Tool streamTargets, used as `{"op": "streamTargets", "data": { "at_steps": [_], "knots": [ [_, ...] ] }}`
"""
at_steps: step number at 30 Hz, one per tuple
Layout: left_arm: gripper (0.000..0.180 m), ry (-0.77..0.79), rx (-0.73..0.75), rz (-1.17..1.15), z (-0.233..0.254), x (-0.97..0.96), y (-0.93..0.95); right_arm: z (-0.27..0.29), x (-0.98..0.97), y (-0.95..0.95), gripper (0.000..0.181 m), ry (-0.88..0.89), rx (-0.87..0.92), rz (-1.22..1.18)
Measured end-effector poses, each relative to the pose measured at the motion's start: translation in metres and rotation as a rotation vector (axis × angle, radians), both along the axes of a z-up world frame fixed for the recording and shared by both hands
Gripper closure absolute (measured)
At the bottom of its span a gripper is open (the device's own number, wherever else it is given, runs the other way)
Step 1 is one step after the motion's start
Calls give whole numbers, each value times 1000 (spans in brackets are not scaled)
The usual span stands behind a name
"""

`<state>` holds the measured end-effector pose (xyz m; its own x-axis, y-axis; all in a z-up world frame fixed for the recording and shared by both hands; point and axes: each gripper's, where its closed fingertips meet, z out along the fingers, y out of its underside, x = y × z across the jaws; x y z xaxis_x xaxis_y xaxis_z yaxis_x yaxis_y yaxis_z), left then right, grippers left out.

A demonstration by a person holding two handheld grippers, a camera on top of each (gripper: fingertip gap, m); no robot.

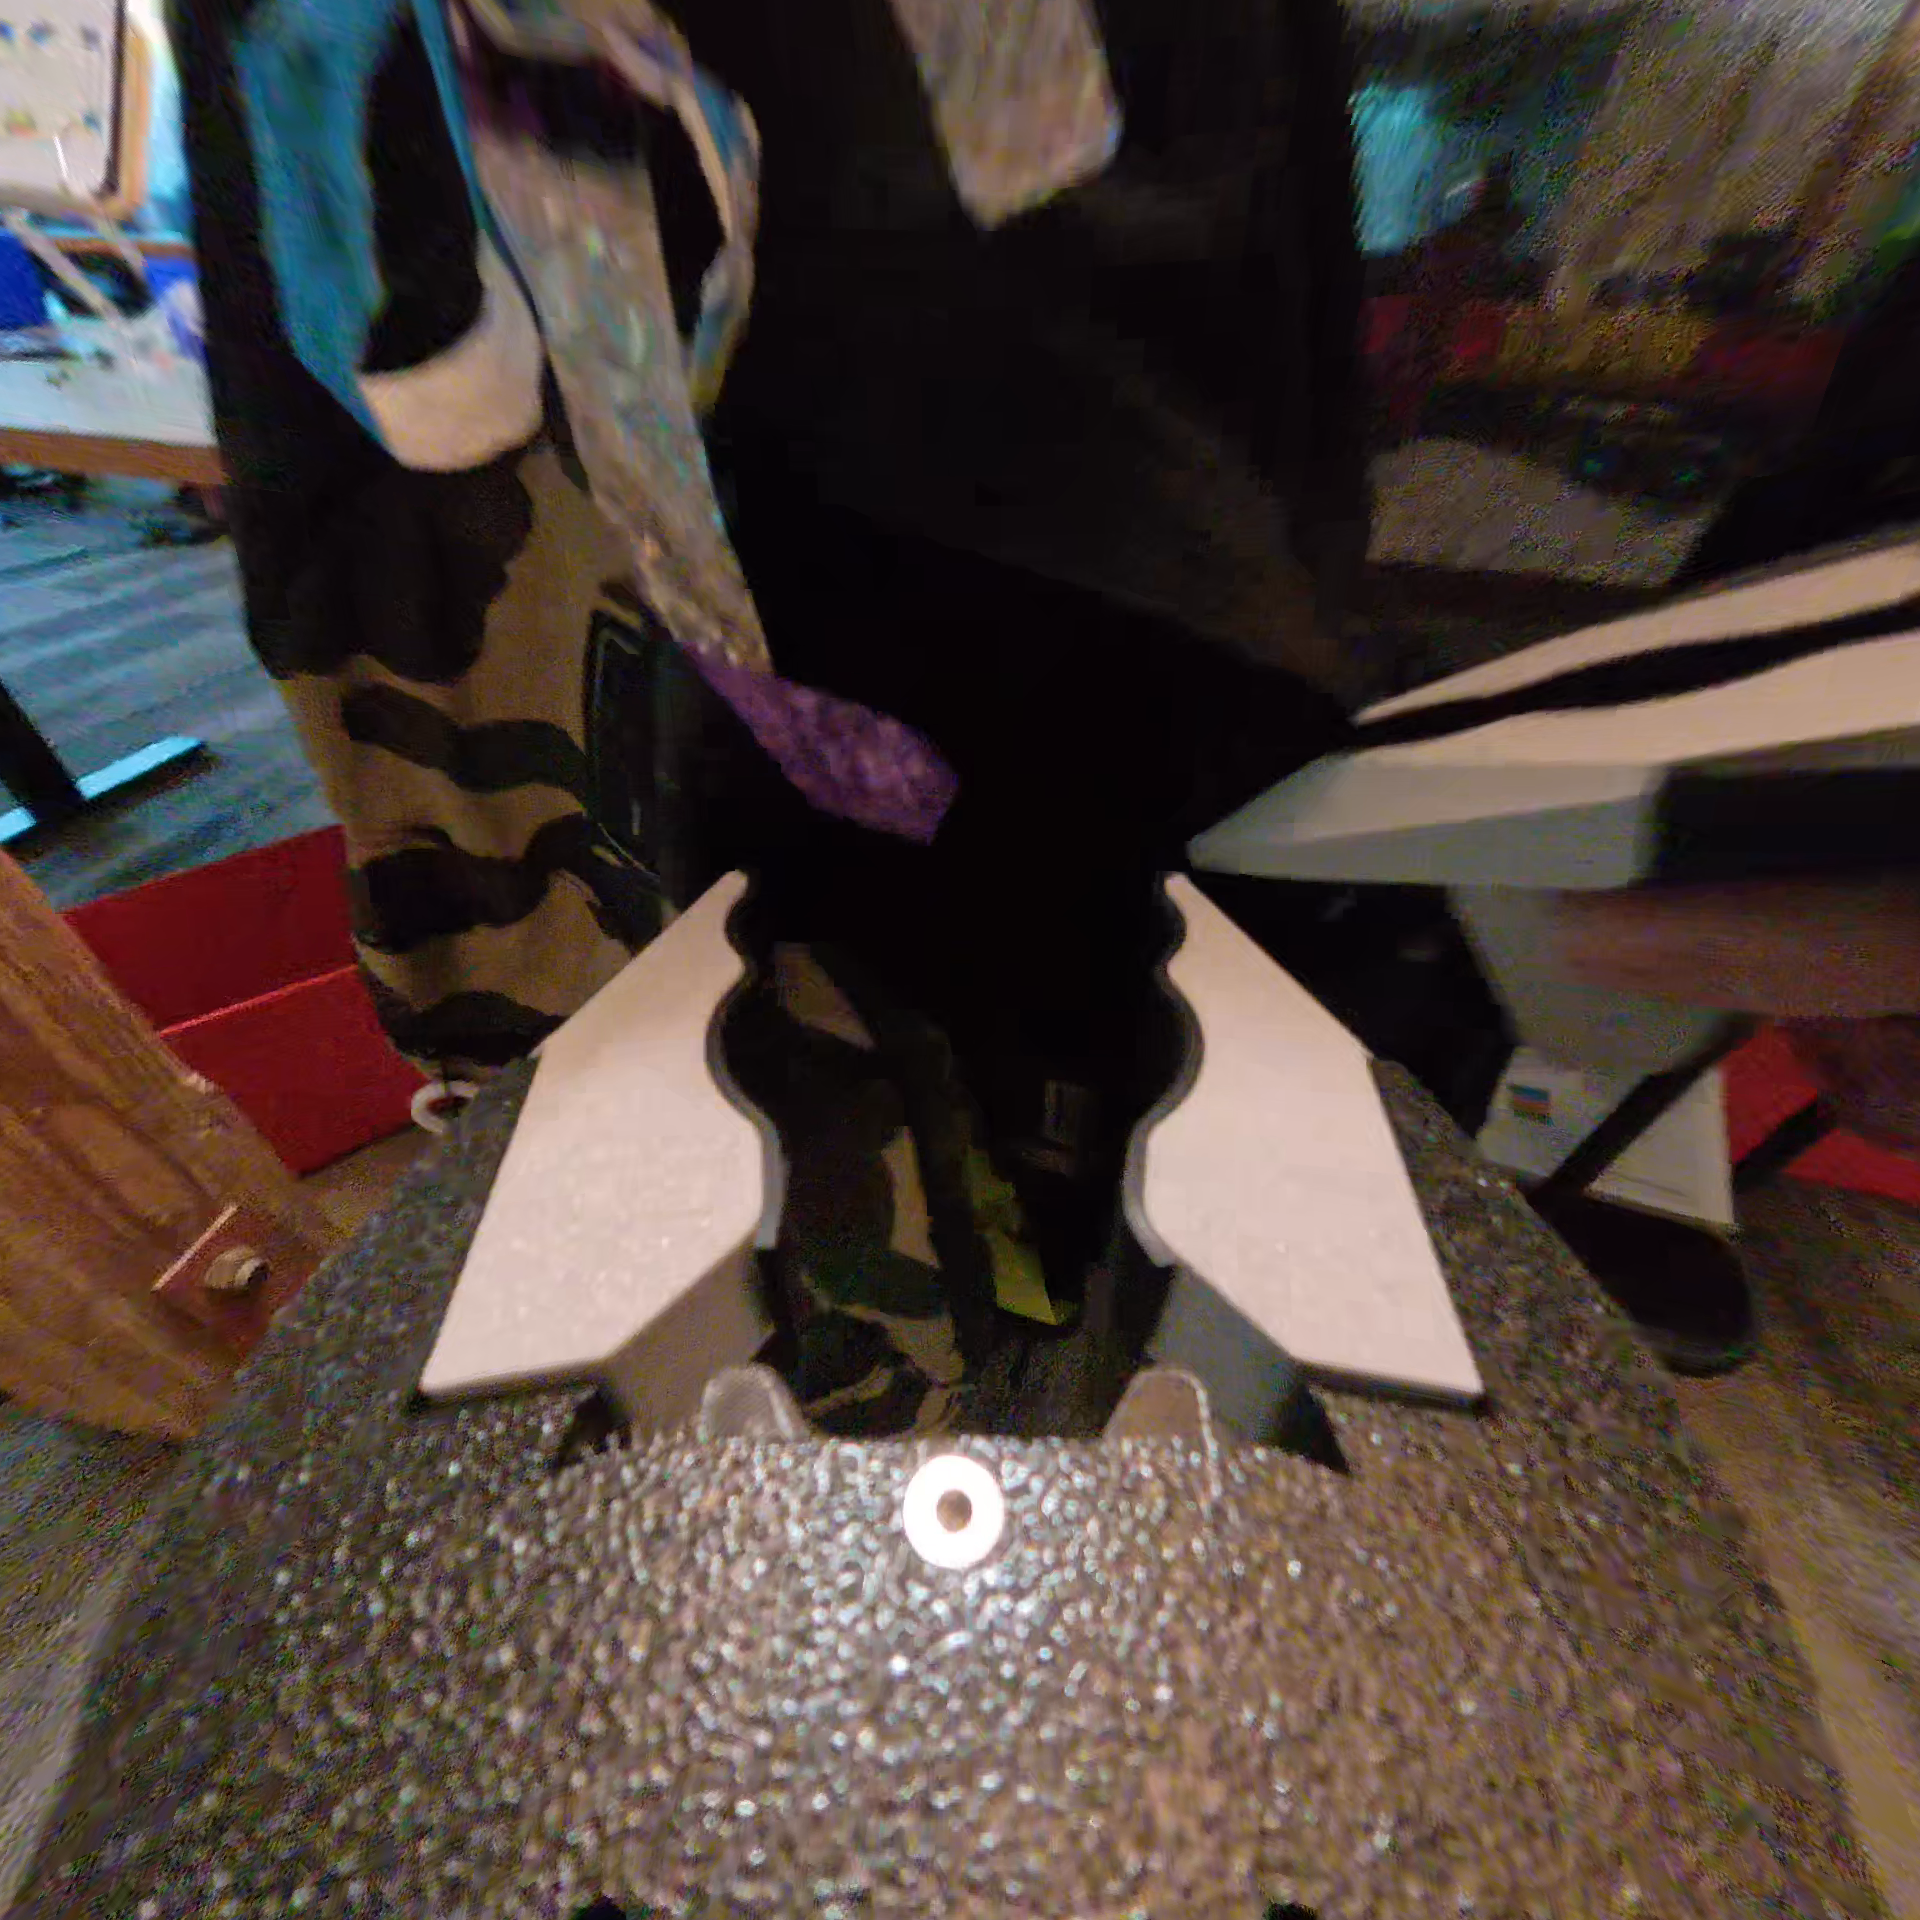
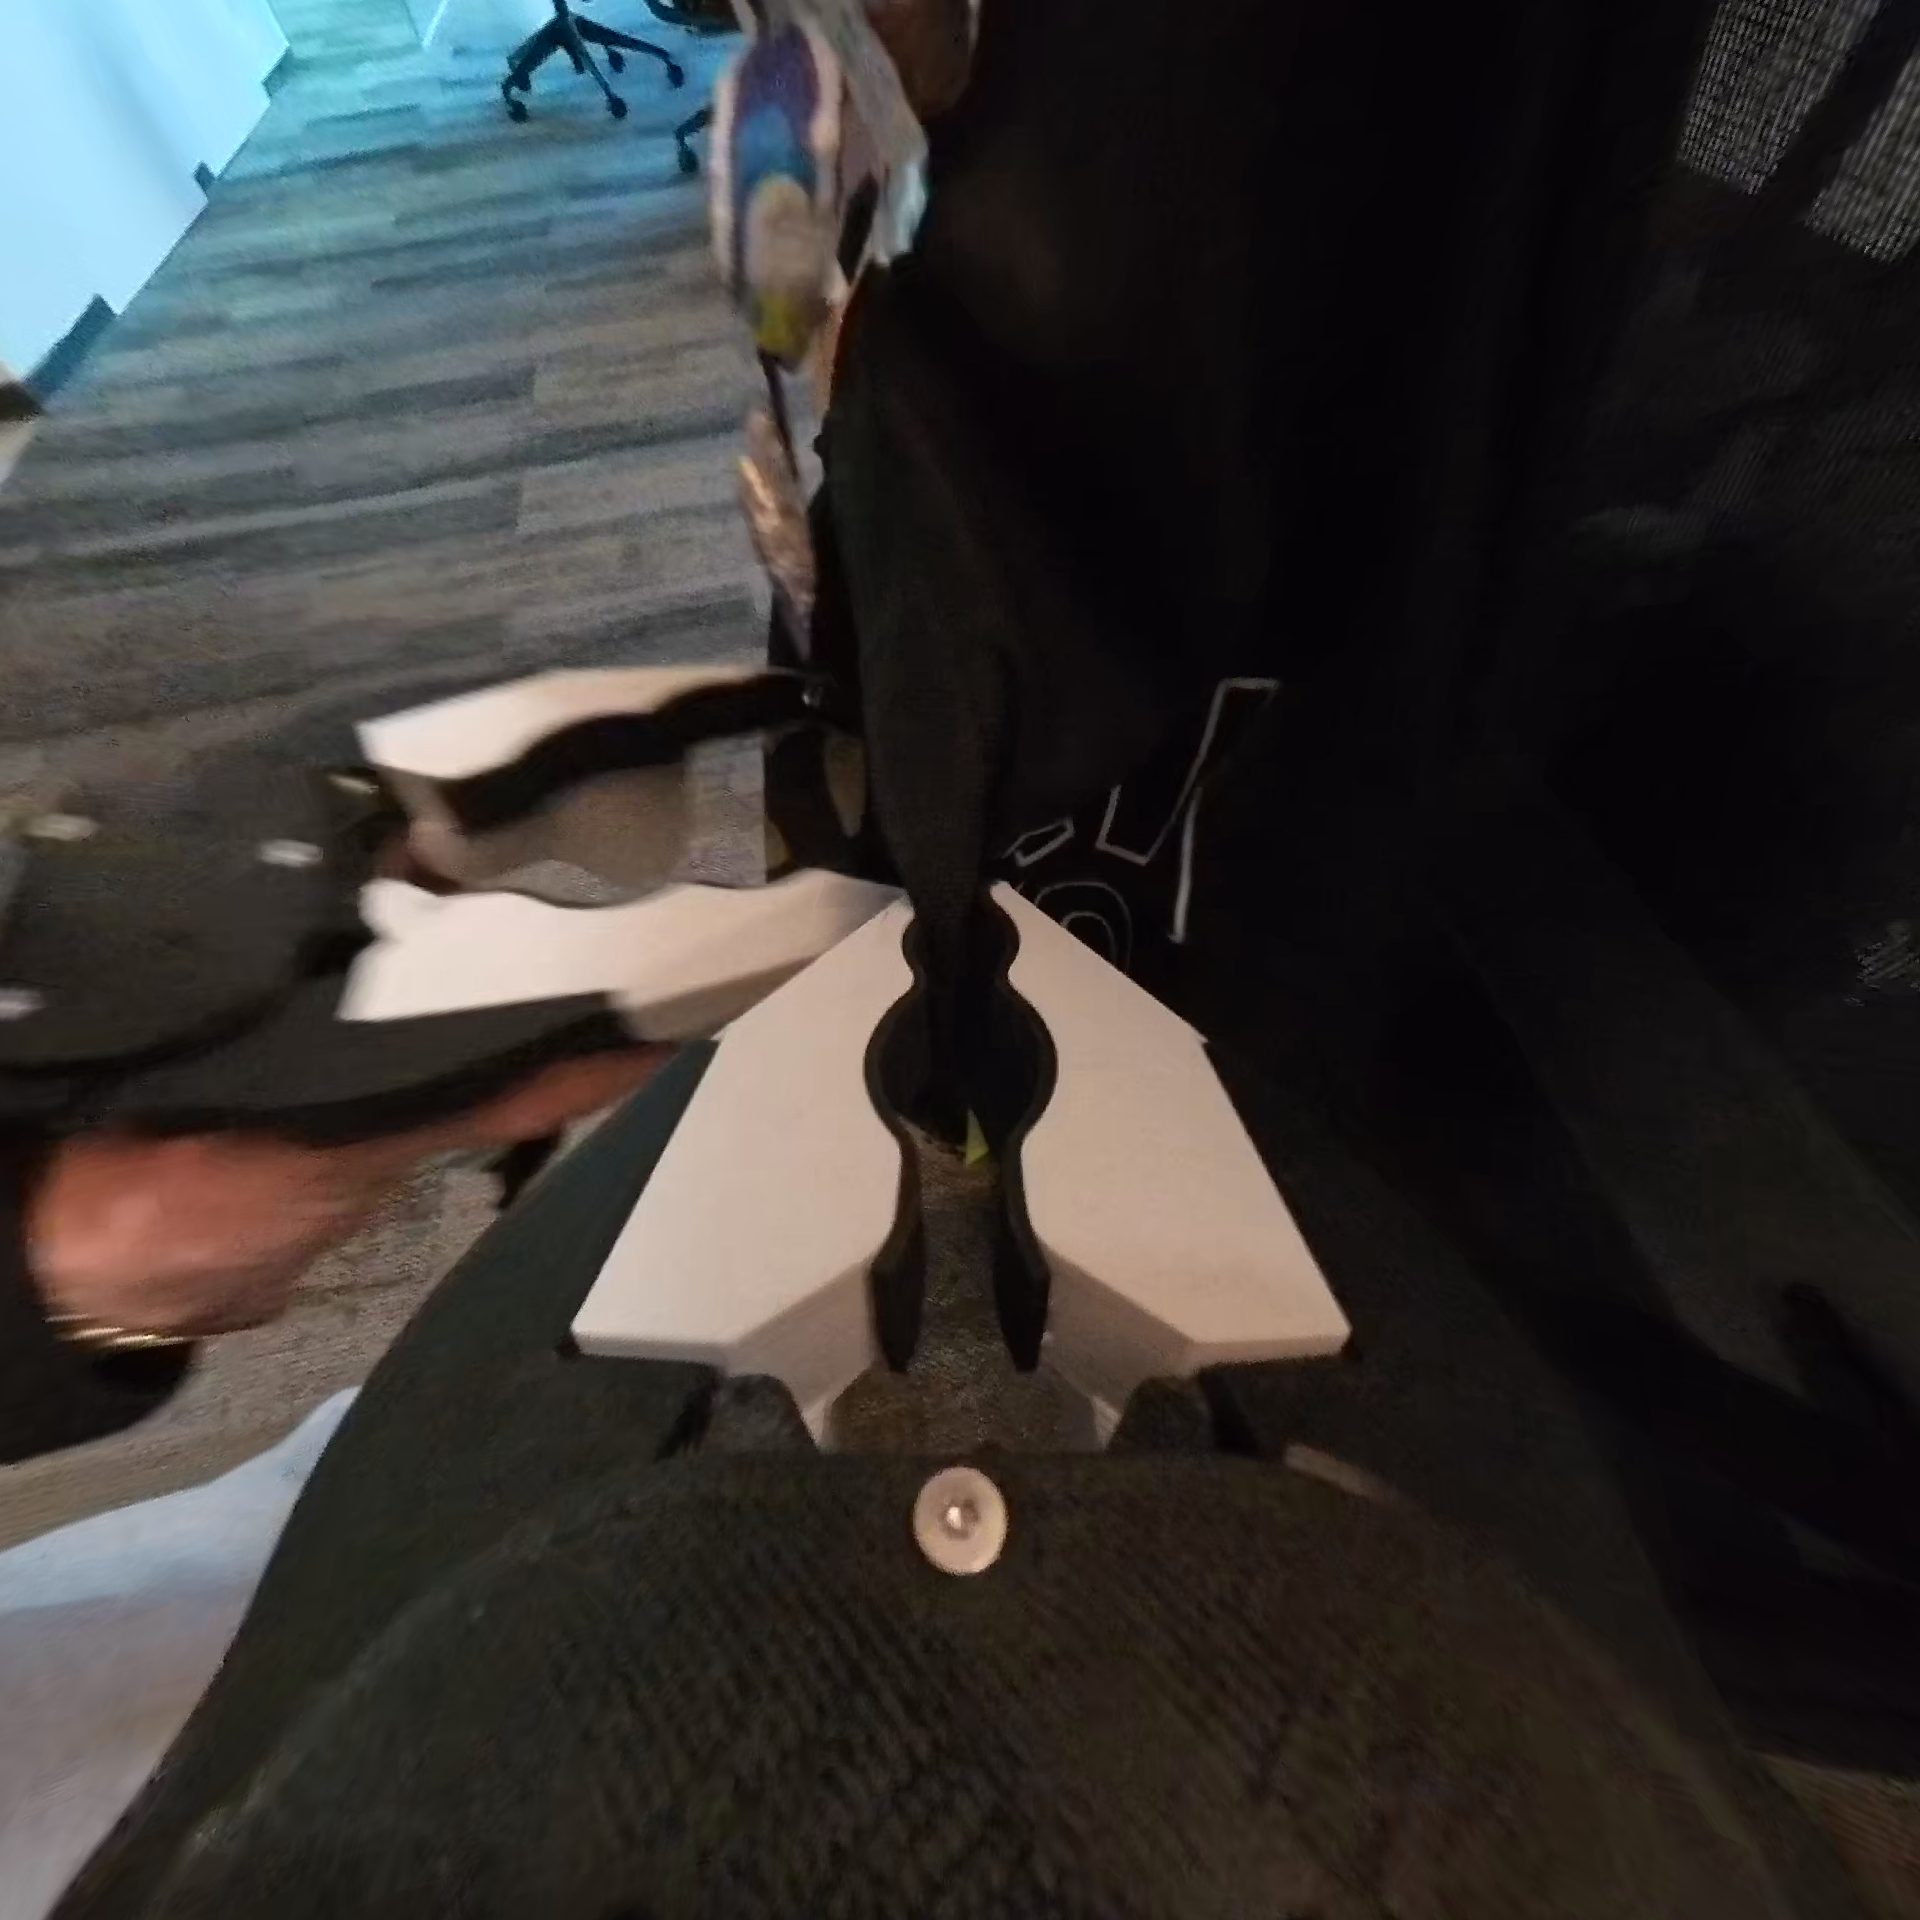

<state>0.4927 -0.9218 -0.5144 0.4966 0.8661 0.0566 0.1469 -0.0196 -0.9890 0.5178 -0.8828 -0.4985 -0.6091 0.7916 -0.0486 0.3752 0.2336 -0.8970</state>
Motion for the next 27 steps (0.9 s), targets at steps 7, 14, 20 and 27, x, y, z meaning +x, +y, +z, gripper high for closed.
{"op": "streamTargets", "data": {
  "at_steps": [7,14,20,27],
  "knots": [
    [98,-39,-24,-116,57,64,-89,-24,-8,11,178,-24,5,-156],
    [113,-207,-178,-329,94,57,-212,-34,-7,12,166,-87,135,-235],
    [115,-117,-172,-423,182,-68,-272,70,4,5,117,152,187,-461],
    [116,-55,-76,-410,234,-258,-241,305,23,102,97,682,167,-970]
  ]
}}
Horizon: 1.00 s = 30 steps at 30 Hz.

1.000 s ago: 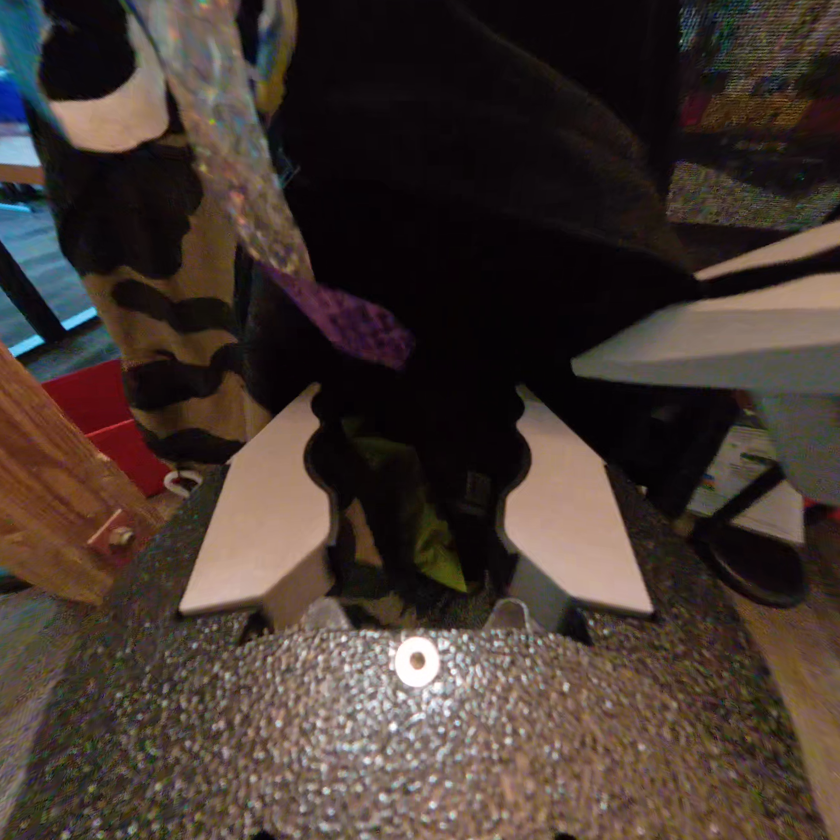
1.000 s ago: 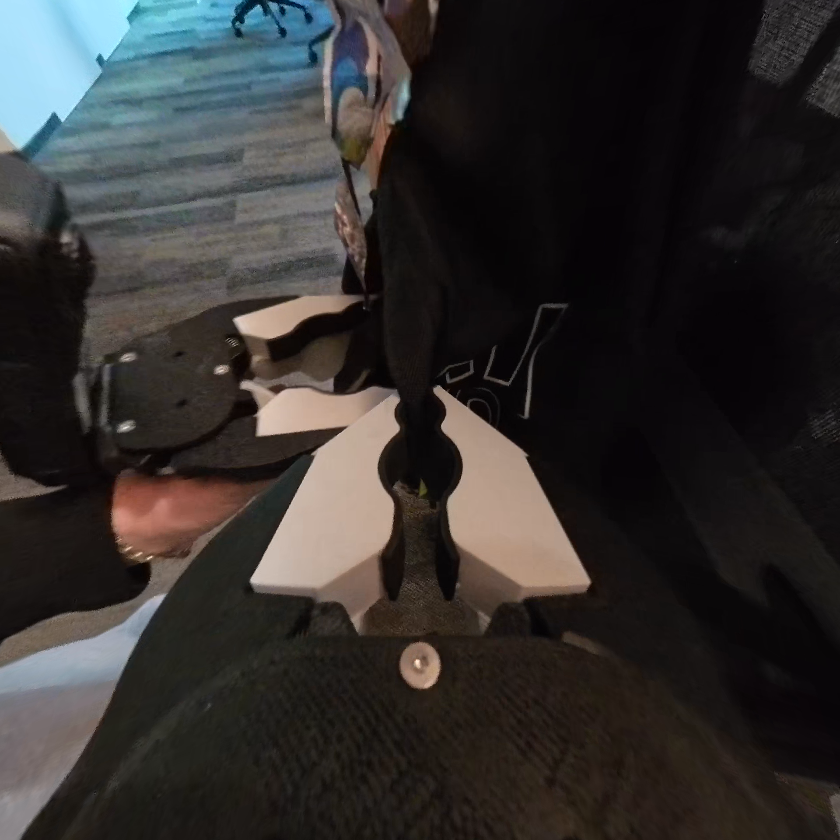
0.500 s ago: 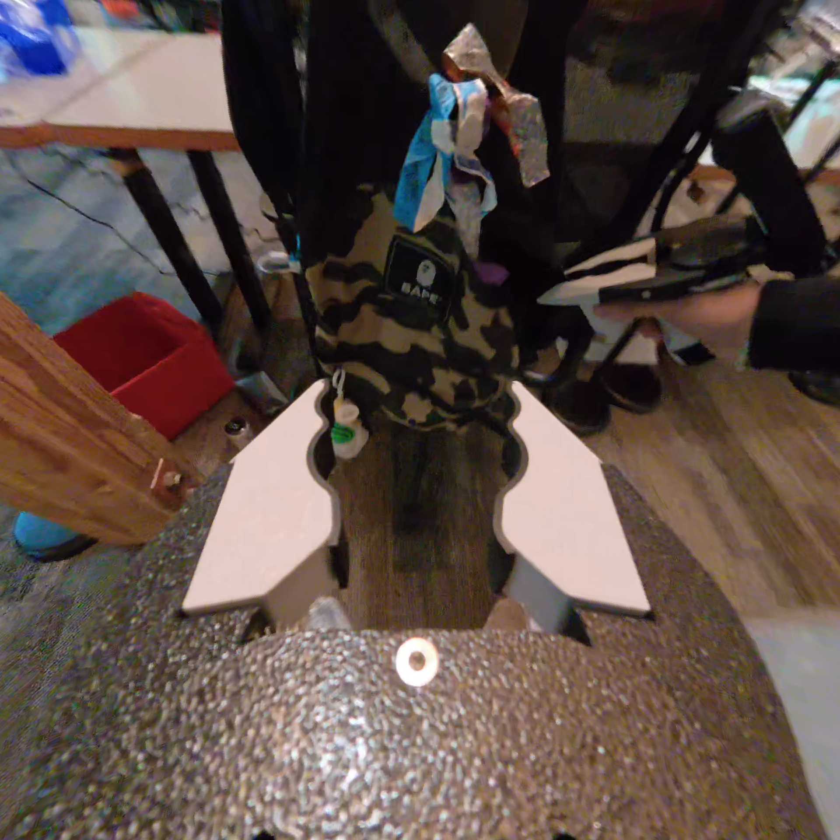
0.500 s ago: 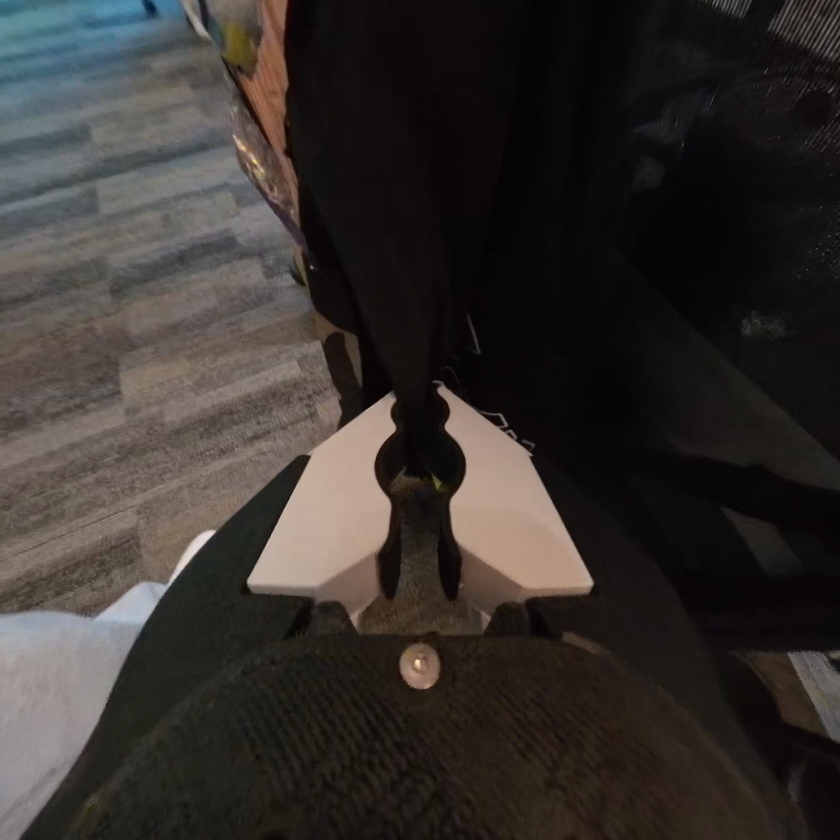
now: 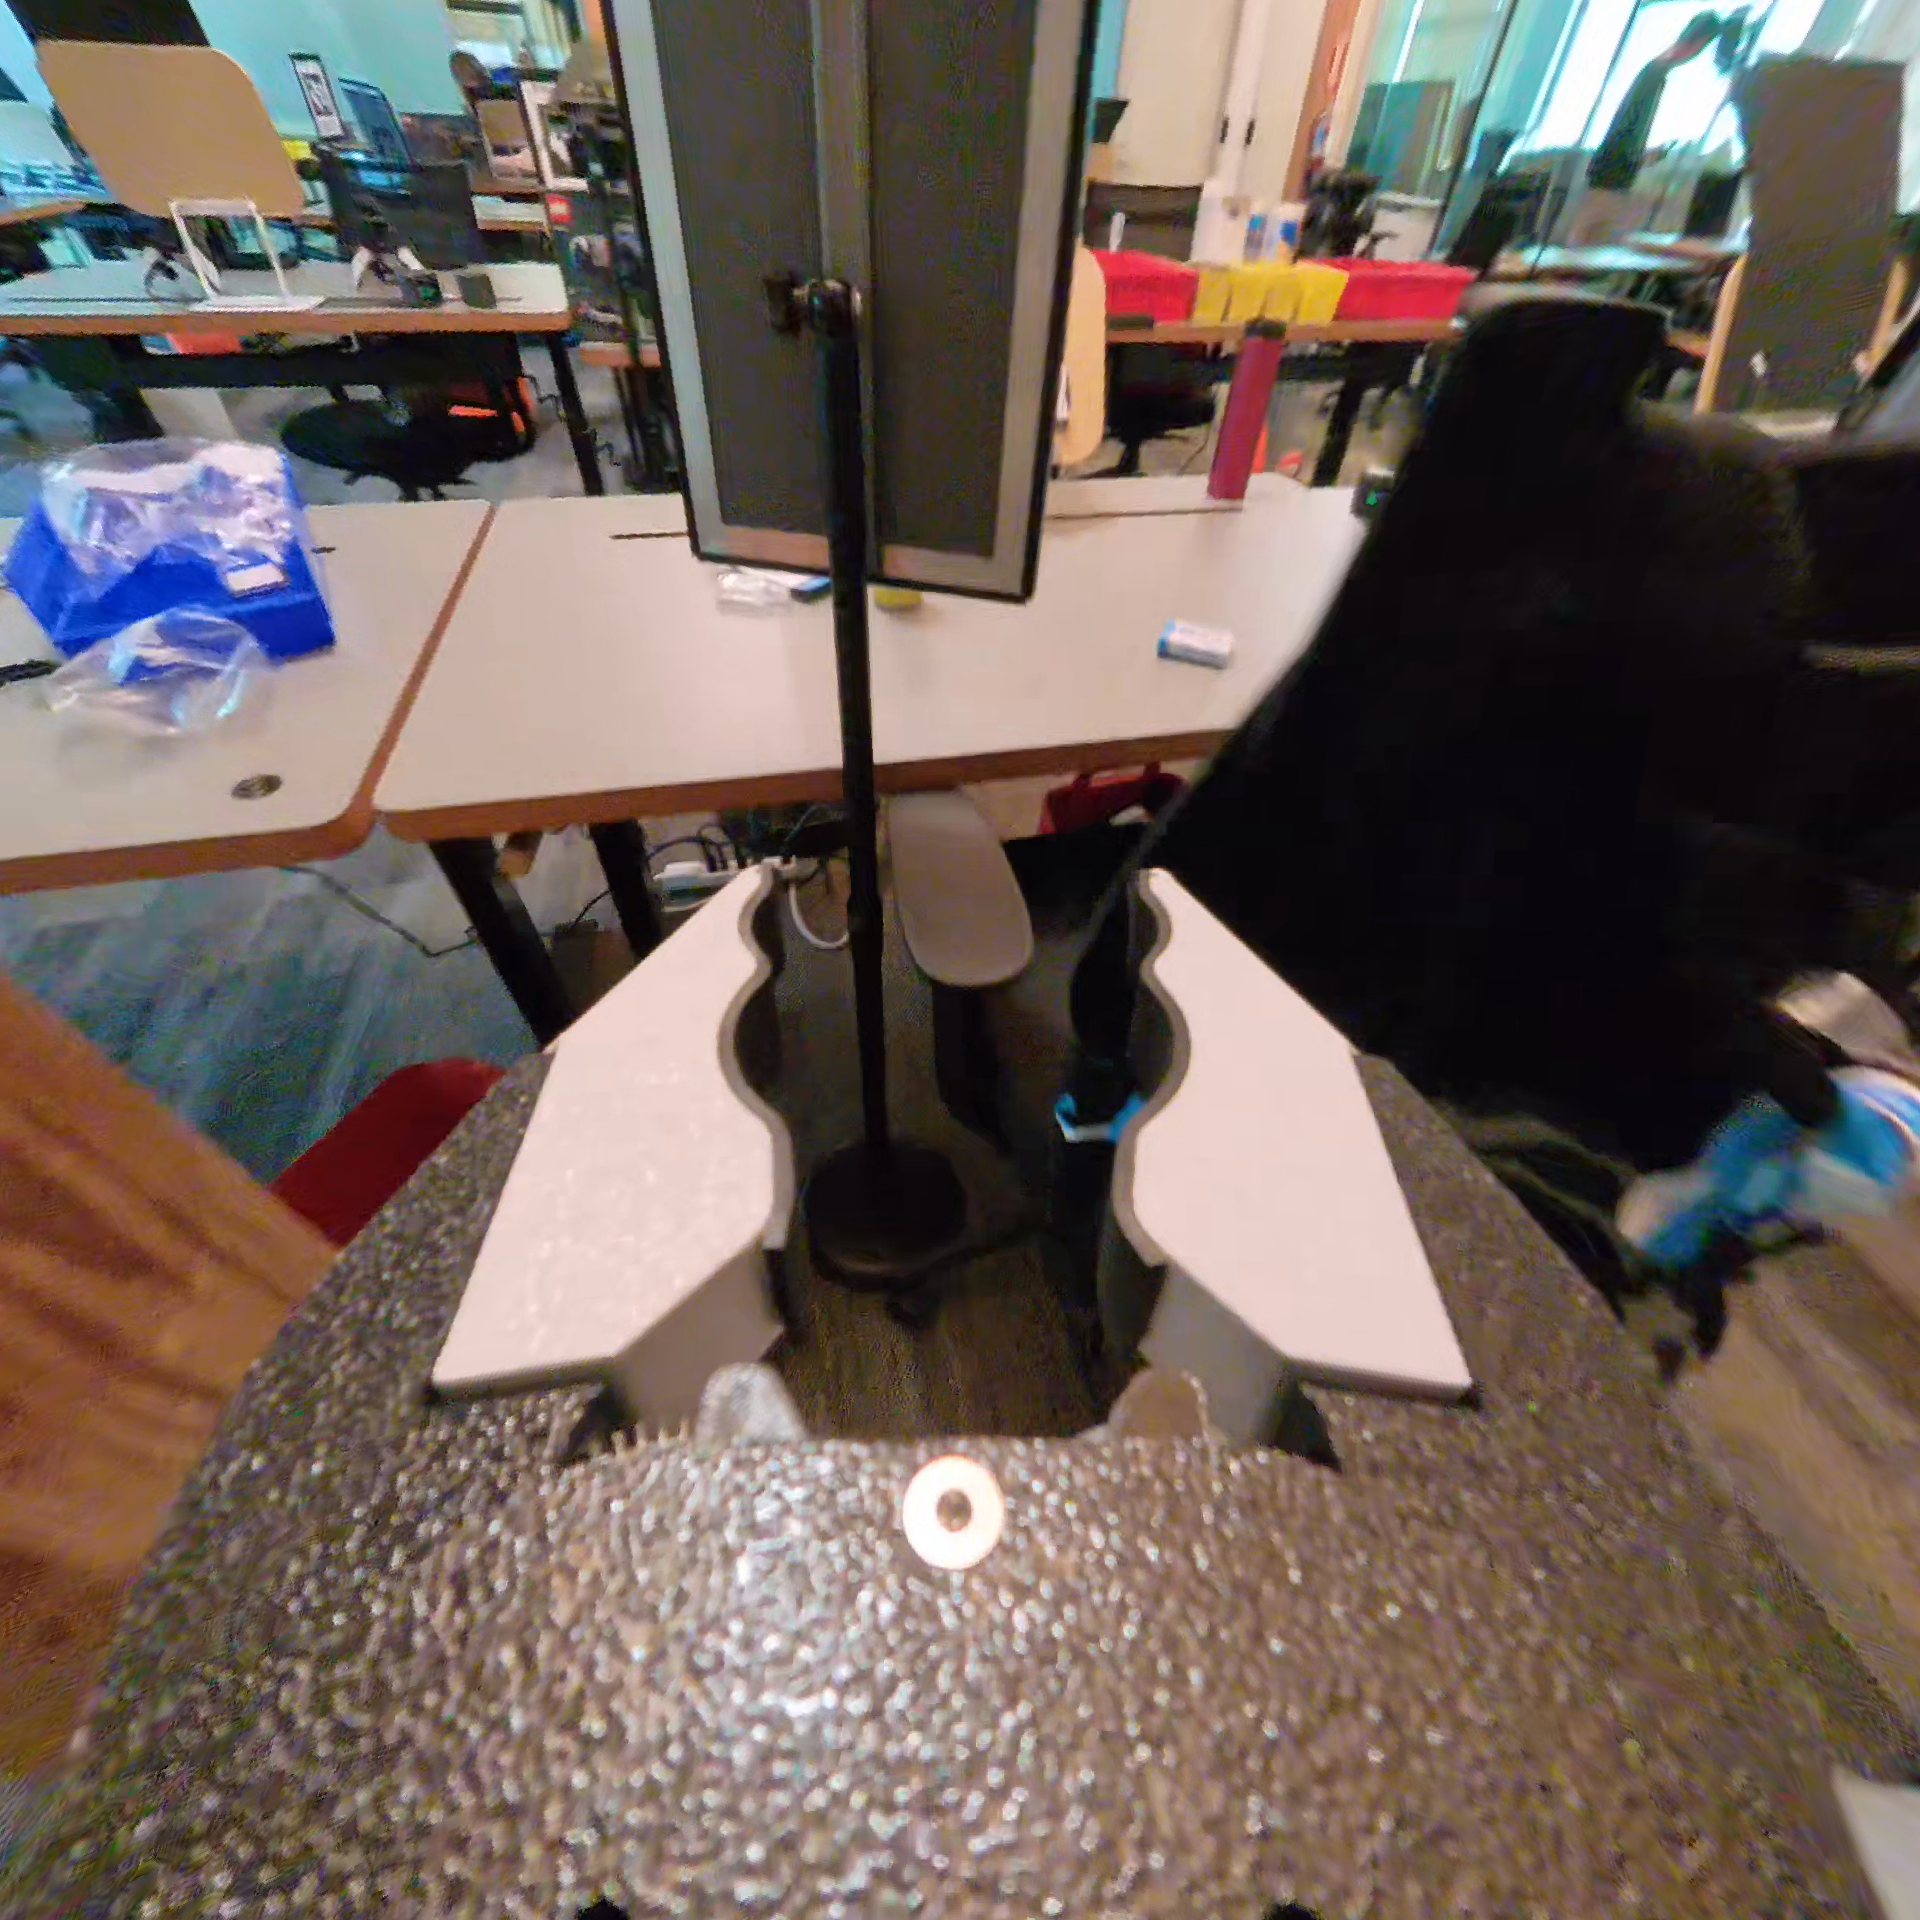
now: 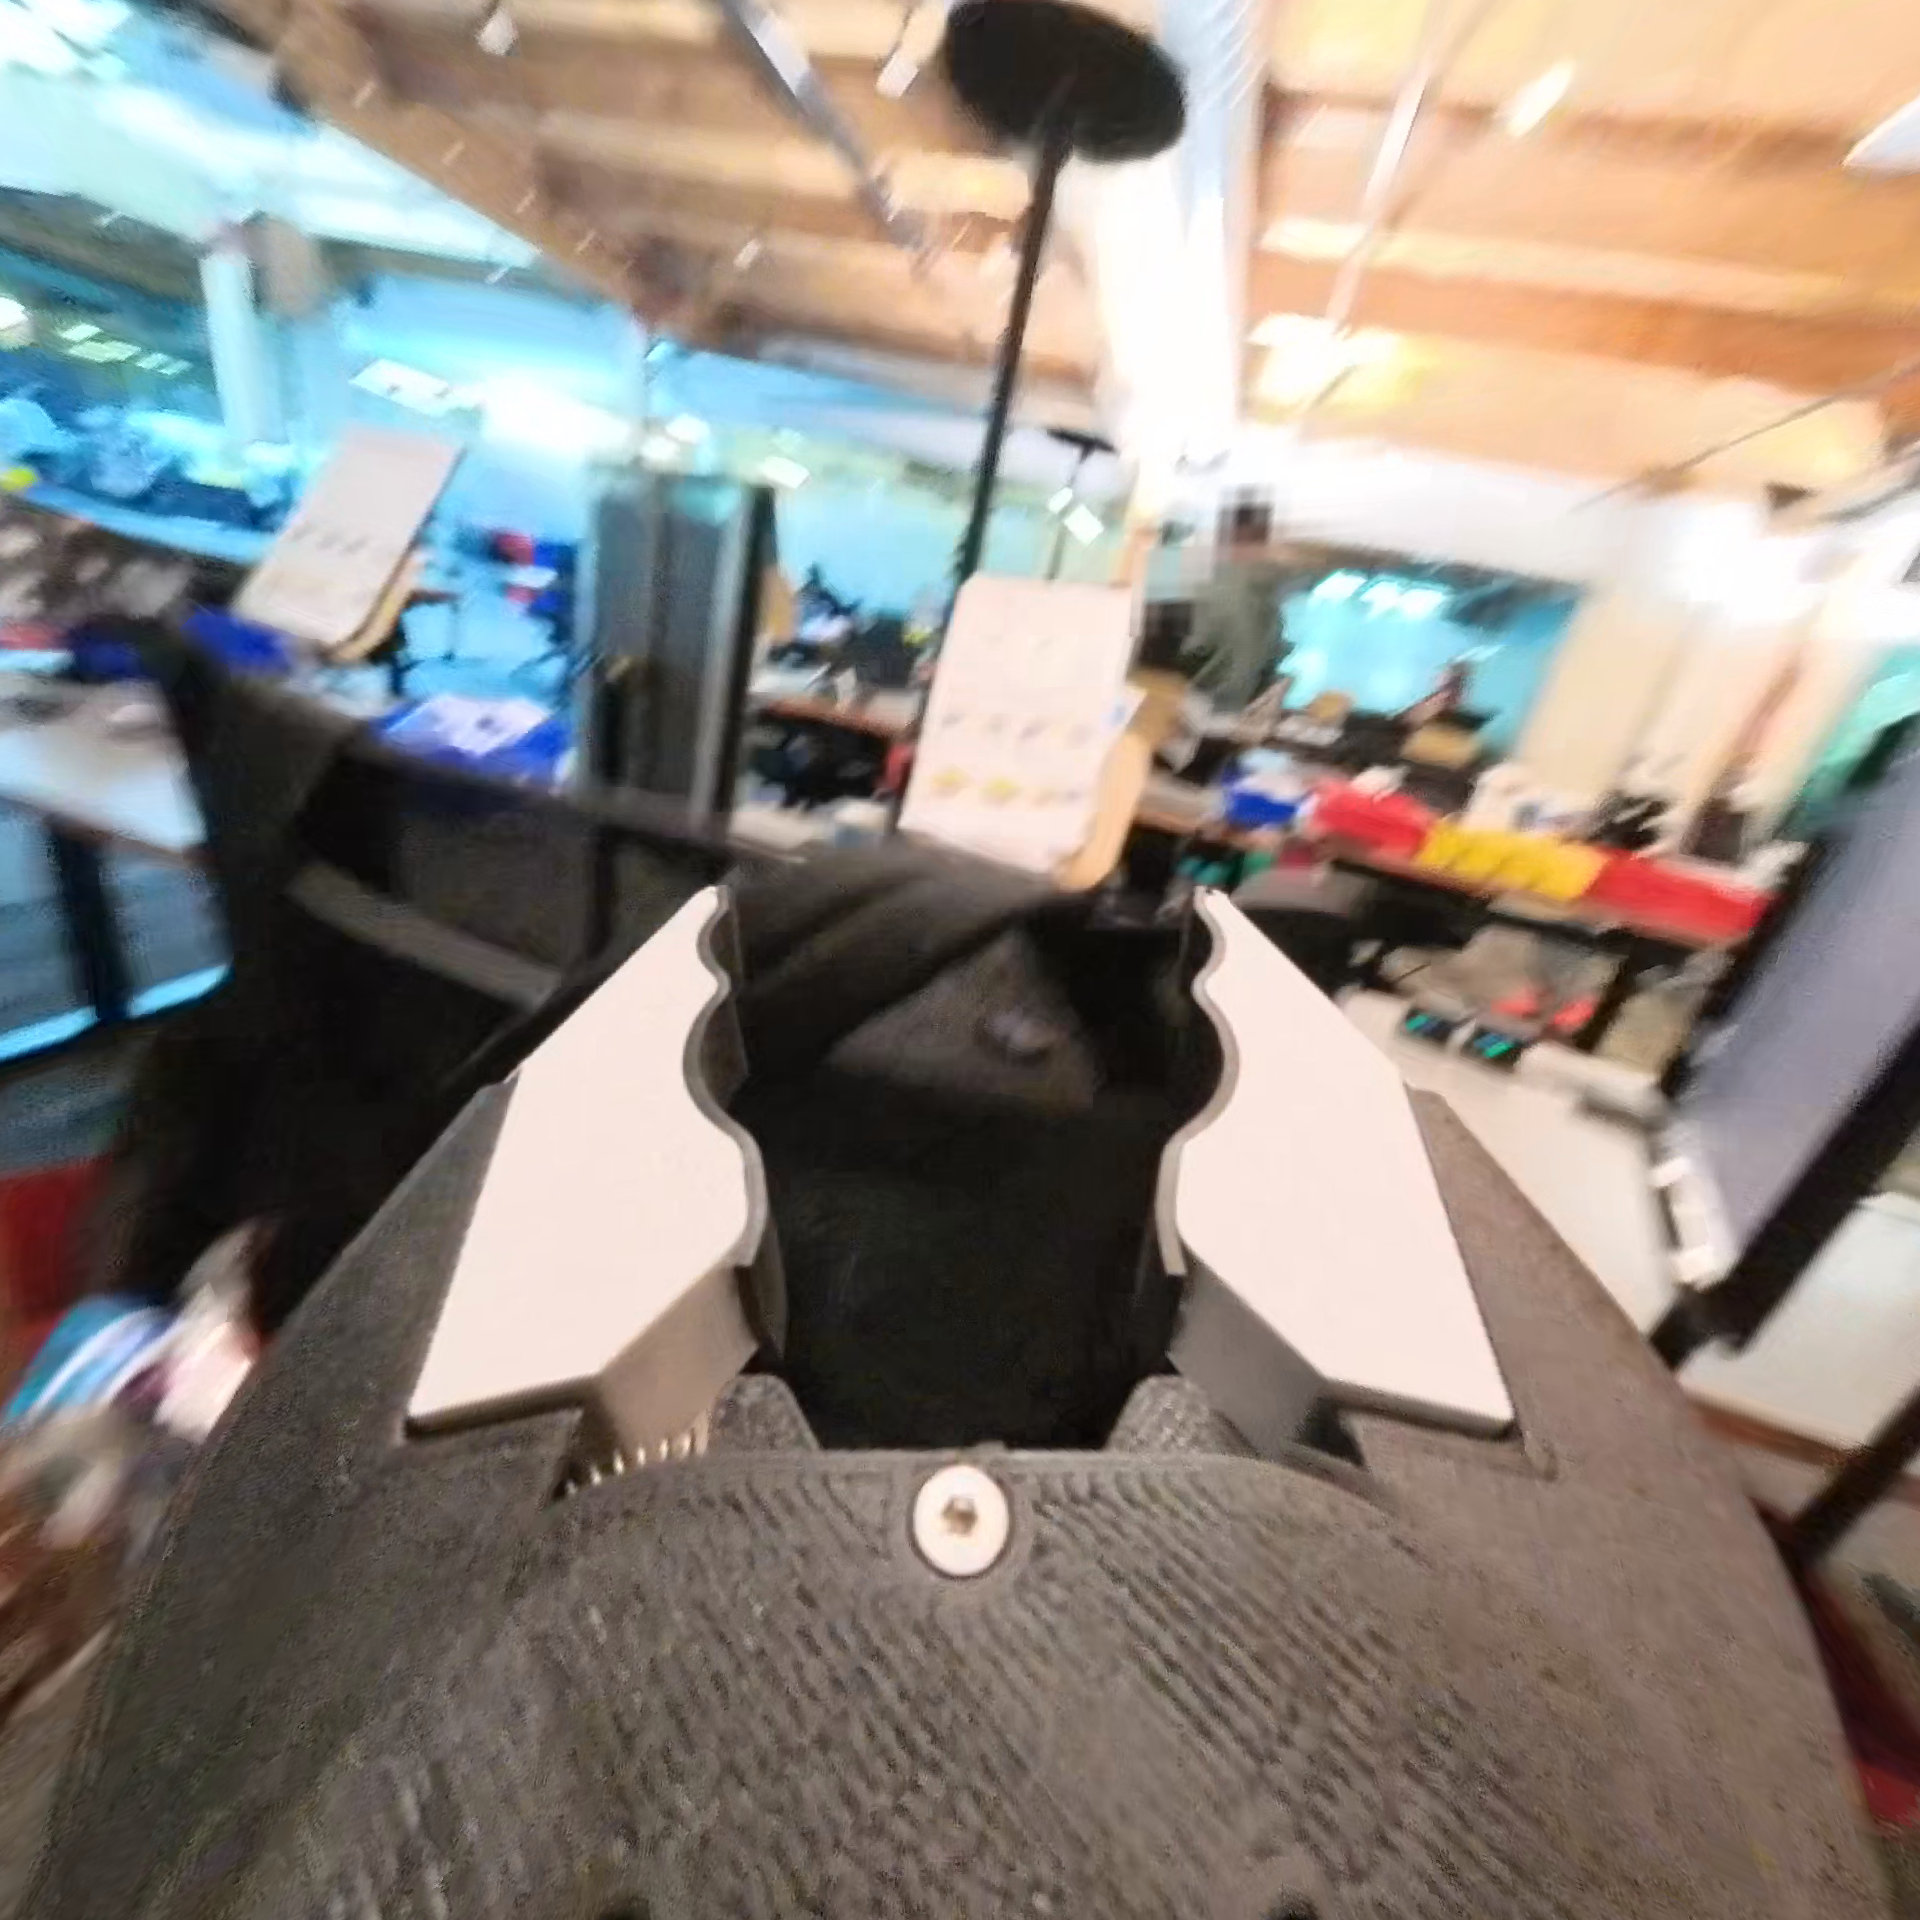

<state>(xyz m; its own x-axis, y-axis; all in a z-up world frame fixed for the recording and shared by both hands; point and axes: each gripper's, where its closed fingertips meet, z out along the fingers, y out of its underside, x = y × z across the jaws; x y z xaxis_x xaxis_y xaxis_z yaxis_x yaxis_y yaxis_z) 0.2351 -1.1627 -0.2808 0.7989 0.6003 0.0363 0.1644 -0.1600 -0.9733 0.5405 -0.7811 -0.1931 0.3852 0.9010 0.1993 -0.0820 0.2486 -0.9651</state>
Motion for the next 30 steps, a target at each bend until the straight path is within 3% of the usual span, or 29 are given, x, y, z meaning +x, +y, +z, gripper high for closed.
{"op": "streamTargets", "data": {
  "at_steps": [3,6,10,14,18,20,25,30],
  "knots": [
    [115,-22,18,-18,-4,-77,27,83,-6,31,94,116,106,-119],
    [111,-34,15,-19,-7,-148,53,127,-38,51,94,91,153,-230],
    [104,35,-62,43,-3,-259,77,177,-91,40,103,126,186,-201],
    [98,160,-187,76,-17,-379,109,175,-158,22,98,88,135,-39],
    [99,280,-311,53,-44,-489,159,172,-210,-2,104,98,8,69],
    [98,314,-323,-6,-62,-539,192,161,-240,-4,101,26,9,13],
    [84,348,-398,-270,-127,-626,296,111,-319,6,75,-222,28,-184],
    [88,491,-461,-544,-177,-639,402,71,-349,31,76,-354,53,-296]
  ]
}}
